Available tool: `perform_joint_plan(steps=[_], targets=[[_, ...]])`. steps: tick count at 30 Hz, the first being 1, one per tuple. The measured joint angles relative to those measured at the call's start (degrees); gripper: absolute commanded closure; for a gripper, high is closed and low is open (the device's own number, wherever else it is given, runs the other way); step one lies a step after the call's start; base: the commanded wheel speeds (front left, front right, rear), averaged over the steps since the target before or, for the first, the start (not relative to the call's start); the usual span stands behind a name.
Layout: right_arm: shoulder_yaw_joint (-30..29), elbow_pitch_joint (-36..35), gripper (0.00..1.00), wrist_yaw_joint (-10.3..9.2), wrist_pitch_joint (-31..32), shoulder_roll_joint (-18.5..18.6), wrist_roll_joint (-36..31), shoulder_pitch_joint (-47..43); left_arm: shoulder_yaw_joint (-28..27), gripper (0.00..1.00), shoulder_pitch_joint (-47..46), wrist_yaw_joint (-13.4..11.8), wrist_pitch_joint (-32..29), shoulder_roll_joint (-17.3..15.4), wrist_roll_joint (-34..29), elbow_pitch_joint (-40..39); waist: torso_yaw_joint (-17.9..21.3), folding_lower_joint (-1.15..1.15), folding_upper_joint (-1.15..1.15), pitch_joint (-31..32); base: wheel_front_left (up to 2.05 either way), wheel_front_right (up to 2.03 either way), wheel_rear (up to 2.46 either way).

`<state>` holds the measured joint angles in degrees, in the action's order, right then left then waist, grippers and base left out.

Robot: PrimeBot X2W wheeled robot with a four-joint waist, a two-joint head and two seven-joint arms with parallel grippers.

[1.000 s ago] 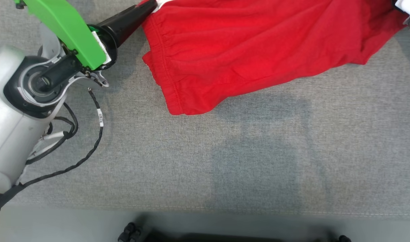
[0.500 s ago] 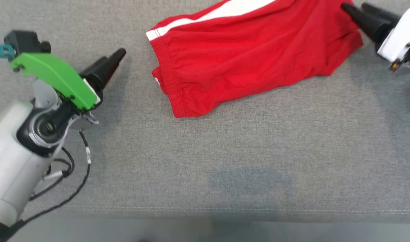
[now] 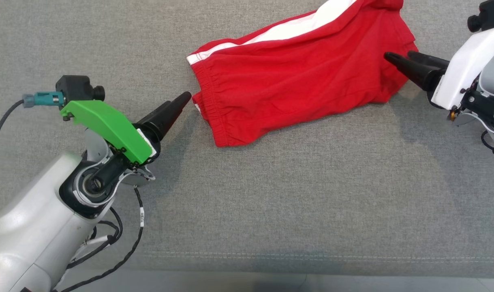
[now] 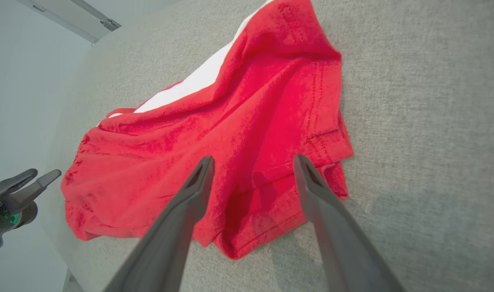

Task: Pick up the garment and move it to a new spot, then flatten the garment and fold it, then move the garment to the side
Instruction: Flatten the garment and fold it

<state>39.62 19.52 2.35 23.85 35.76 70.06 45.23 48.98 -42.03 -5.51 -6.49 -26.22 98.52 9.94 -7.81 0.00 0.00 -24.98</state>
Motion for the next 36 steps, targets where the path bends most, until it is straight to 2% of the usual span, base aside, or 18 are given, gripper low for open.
perform_joint_plan(steps=[7, 16, 24, 36], targets=[[2.7, 0.9, 0.0, -0.49, 1.0, -0.7, -3.2, 0.4, 2.6, 0.0, 0.0, -0.1, -1.4, 0.1, -0.5, -0.6, -0.3, 0.0, 0.0, -1.2, 0.0, 0.0, 0.0], [3.1, 2.1, 0.0, -0.53, 1.2, -1.4, -3.9, 1.6, 3.8, 0.0, -0.2, -0.6, -3.7, -0.1, -0.6, -3.4, -0.4, 0.0, 0.0, -1.7, 0.0, 0.0, 0.0], [2.4, 3.5, 0.0, -1.46, 0.6, -2.2, -4.1, 3.1, 3.8, 0.0, -1.4, -1.2, -4.6, -0.5, -0.6, -6.3, -0.4, 0.0, 0.0, -3.2, 0.0, 0.0, 0.0], [2.1, 5.3, 0.0, -0.87, -1.0, -4.0, -4.4, 4.8, 5.1, 0.0, -2.1, -1.4, -5.9, -0.6, -0.6, -7.7, -0.7, 0.0, 0.0, -4.9, 0.0, 0.0, 0.0]])
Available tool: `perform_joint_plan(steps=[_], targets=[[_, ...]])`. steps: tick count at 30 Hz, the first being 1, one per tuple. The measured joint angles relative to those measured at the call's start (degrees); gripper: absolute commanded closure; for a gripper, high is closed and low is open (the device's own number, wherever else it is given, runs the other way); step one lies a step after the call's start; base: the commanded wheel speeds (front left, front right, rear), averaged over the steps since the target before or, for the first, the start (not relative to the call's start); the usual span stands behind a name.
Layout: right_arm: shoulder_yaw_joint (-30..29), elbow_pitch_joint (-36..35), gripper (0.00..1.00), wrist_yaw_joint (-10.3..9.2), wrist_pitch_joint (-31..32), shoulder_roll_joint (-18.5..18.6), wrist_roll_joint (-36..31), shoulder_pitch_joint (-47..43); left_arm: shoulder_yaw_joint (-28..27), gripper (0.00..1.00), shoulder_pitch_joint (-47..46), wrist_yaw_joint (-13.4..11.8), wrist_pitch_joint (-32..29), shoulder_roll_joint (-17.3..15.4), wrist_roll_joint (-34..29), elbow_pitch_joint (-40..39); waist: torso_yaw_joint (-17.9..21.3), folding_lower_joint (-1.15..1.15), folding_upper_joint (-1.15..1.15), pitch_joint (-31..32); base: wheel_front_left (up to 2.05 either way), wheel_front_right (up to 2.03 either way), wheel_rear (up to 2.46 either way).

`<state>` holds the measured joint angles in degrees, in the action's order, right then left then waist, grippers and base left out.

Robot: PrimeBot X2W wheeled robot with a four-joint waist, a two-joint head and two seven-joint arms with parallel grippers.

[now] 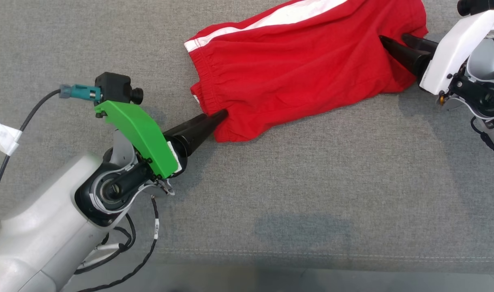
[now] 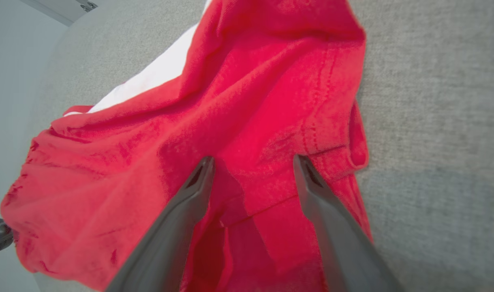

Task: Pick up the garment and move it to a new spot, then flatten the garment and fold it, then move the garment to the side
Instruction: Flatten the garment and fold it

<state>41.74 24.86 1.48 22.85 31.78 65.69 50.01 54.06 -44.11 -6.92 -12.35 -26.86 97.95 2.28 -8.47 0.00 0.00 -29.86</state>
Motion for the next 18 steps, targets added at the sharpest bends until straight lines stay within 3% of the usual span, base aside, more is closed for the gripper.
perform_joint_plan(steps=[11, 12, 13, 14, 15, 16, 17, 18], targets=[[0.6, 0.4, 0.0, 0.62, 1.4, -1.1, 0.3, 1.7, 0.8, 0.0, 0.0, -0.2, -0.5, 0.1, -0.1, -0.2, 0.5, 0.0, 0.0, -1.3, 0.0, 0.0, 0.0], [0.7, 0.4, 0.15, 1.01, 1.4, -1.3, 0.4, 2.0, 0.8, 0.0, 0.0, -0.2, -0.5, 0.1, -0.2, -0.1, 0.6, 0.0, 0.0, -1.6, 0.0, 0.0, 0.0], [0.8, 0.4, 0.54, 1.05, 1.5, -1.5, 0.4, 2.3, 0.8, 0.0, -0.1, -0.2, -0.5, 0.2, -0.5, 0.0, 0.8, 0.0, 0.0, -1.8, 0.0, 0.0, 0.0], [0.8, 0.4, 0.74, 1.36, 1.6, -1.6, 0.5, 2.4, 0.9, 0.0, -0.3, -0.2, -0.5, 0.3, -0.8, 0.0, 0.9, 0.0, 0.0, -2.0, 0.0, 0.0, 0.0], [0.9, 0.5, 1.0, 1.56, 1.6, -1.5, 0.5, 2.4, 1.2, 0.06, -0.6, -0.2, -0.8, 0.5, -1.3, 0.1, 1.1, 0.0, 0.0, -2.2, 0.0, 0.0, 0.0], [0.9, 0.5, 1.0, 1.75, 1.9, -1.5, 0.7, 2.4, 1.4, 0.43, -1.0, -0.2, -0.8, 0.8, -1.7, 0.1, 1.3, 0.0, 0.0, -2.3, 0.0, 0.0, 0.0], [1.1, 0.7, 1.0, 2.09, 2.3, -1.4, 0.9, 2.4, 1.5, 0.62, -1.2, -0.2, -1.0, 1.1, -1.9, 0.1, 1.4, 0.0, 0.0, -2.4, 0.0, 0.0, 0.0], [1.1, 0.7, 1.0, 2.09, 2.3, -1.4, 0.9, 2.4, 1.5, 0.74, -1.2, -0.2, -1.0, 1.1, -1.9, 0.1, 1.4, 0.0, 0.0, -2.4, 0.0, 0.0, 0.0]])
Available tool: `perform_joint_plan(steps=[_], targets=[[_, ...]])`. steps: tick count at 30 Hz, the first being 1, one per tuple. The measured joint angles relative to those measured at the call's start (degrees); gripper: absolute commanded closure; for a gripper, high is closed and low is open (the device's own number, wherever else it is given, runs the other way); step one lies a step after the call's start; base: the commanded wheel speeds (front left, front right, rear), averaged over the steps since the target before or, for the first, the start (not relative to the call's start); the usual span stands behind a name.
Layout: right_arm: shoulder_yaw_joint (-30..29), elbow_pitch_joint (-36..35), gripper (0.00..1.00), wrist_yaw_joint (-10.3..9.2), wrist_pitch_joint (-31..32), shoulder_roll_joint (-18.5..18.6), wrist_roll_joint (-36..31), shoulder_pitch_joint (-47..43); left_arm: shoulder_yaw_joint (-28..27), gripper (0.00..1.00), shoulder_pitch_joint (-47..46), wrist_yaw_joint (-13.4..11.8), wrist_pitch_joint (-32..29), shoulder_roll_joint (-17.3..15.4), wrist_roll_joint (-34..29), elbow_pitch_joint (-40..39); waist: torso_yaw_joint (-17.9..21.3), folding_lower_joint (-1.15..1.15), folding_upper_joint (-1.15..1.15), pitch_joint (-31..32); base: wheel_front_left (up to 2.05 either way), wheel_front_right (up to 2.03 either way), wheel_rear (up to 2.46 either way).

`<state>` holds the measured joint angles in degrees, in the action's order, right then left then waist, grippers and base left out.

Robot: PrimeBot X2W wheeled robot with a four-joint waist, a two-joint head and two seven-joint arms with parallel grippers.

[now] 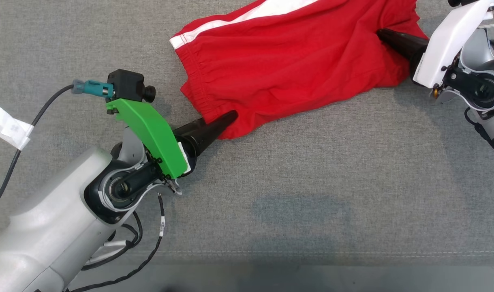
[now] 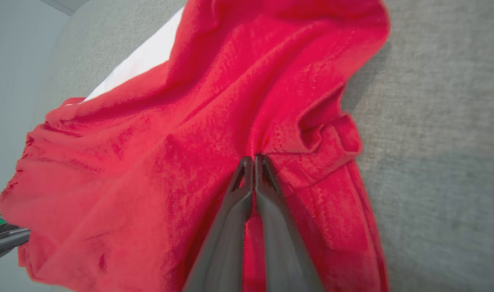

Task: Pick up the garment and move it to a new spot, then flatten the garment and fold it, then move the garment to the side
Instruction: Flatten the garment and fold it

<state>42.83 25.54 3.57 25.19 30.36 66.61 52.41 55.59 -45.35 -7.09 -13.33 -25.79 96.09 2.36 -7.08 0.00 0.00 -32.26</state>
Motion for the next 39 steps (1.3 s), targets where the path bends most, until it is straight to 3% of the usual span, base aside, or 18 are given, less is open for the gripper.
perform_joint_plan(steps=[1, 2, 11, 17, 27, 39], targets=[[0.1, 0.2, 1.0, 0.19, 0.2, 0.0, 0.1, 0.0, 0.1, 0.91, -0.1, 0.0, 0.0, 0.1, 0.0, 0.2, 0.1, 0.0, 0.0, 0.0, 0.0, 0.0, 0.0], [0.1, 0.4, 1.0, 0.53, 0.1, -0.1, 0.1, -0.1, 0.1, 1.0, -0.2, 0.0, 0.0, 0.2, 0.0, 0.5, 0.2, 0.0, 0.0, 0.1, 0.0, 0.0, 0.0], [-0.1, 1.1, 1.0, 1.96, 0.0, -0.9, 2.9, -2.8, -0.1, 1.0, 0.4, 0.0, 0.0, -0.4, 0.0, 2.2, 0.8, 0.0, 0.0, 2.3, 0.0, 0.0, 0.0], [-0.9, 0.1, 1.0, 2.66, -1.6, -0.5, 4.6, -6.9, -0.8, 1.0, 2.6, 0.1, 0.0, -2.7, 0.7, 2.0, 1.3, 0.0, 0.0, 4.3, 0.0, 0.0, 0.0], [-1.1, -6.0, 1.0, 3.45, -4.5, 1.7, 7.7, -17.2, -2.0, 1.0, 7.8, 0.5, 0.9, -6.5, 3.3, 1.7, 2.5, 0.0, 0.0, 7.8, 0.0, 0.0, 0.0], [-0.9, -12.3, 1.0, 3.47, -6.5, 4.4, 9.1, -22.7, -2.7, 1.0, 10.5, 0.6, 1.9, -7.4, 4.2, -1.1, 4.1, 0.0, 0.0, 9.9, 0.0, 0.0, 0.0]])
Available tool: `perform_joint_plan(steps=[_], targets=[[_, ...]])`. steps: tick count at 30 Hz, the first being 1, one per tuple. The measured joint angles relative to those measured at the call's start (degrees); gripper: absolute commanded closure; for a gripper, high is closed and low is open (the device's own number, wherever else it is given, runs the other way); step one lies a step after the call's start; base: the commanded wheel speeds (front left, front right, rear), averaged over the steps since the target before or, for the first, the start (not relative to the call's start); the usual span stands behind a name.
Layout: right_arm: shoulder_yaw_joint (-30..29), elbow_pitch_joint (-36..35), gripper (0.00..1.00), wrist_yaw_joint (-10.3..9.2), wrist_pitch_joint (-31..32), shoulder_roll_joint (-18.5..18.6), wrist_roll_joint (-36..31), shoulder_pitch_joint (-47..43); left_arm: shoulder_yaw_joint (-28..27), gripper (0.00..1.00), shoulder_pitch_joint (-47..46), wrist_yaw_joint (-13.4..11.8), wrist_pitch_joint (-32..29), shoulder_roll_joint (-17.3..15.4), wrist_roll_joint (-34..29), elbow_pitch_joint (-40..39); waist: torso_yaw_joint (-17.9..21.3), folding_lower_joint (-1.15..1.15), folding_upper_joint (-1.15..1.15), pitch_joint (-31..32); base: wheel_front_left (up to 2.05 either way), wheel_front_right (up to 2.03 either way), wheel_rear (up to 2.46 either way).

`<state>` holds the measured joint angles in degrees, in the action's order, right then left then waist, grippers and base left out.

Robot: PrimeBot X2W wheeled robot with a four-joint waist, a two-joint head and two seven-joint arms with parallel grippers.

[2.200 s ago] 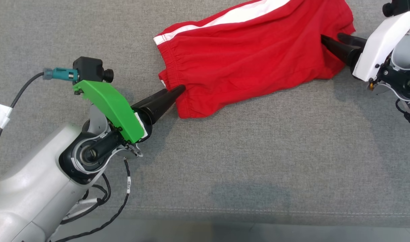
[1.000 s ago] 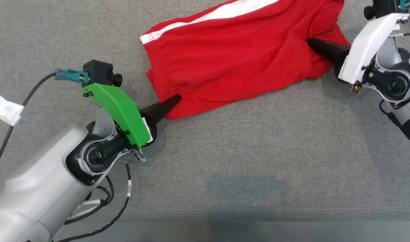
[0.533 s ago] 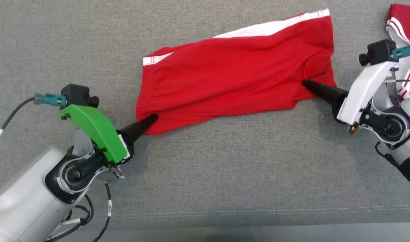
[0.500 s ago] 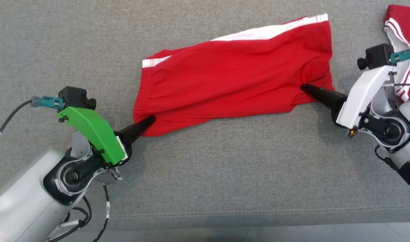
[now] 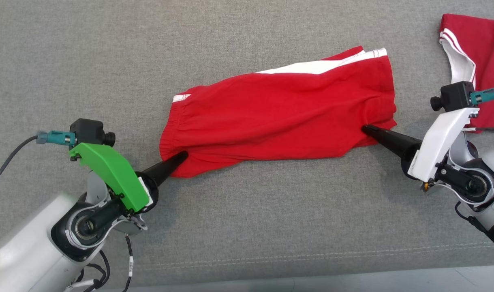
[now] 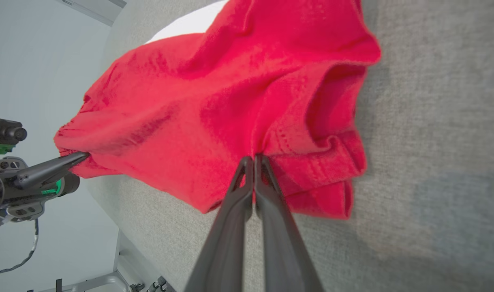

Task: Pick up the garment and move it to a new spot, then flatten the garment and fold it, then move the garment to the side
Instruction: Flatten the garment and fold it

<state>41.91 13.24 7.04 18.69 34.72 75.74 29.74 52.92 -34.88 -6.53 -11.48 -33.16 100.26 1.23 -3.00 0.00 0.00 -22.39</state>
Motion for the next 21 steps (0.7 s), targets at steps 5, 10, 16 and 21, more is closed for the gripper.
perform_joint_plan(steps=[5, 10, 16, 21], targets=[[0.1, -1.0, 0.98, 0.01, -0.7, 1.3, -1.9, 0.0, 1.0, 0.83, 1.0, 0.0, 0.0, 0.1, 0.0, -0.7, -0.3, 0.0, 0.0, 0.5, 0.0, 0.0, 0.0], [0.7, -1.1, 0.62, 0.01, -0.8, 2.0, -3.3, 0.1, 2.0, 0.15, 1.6, 0.0, 0.0, 0.5, 0.0, -1.4, -1.0, 0.0, 0.0, 1.1, 0.0, 0.0, 0.0], [0.6, -1.8, 0.0, -0.14, -1.3, 3.5, -4.3, 0.1, 2.9, 0.0, 2.4, 0.0, 0.5, 0.6, -0.5, -1.6, -1.9, 0.0, 0.0, 2.0, 0.0, 0.0, 0.0], [-0.5, -3.8, 0.0, -0.58, -1.2, 6.4, -4.8, 0.5, 3.2, 0.0, 2.7, 0.0, 2.1, -0.9, -3.5, -2.4, -2.2, 0.0, 0.0, 2.4, 0.0, 0.0, 0.0]])
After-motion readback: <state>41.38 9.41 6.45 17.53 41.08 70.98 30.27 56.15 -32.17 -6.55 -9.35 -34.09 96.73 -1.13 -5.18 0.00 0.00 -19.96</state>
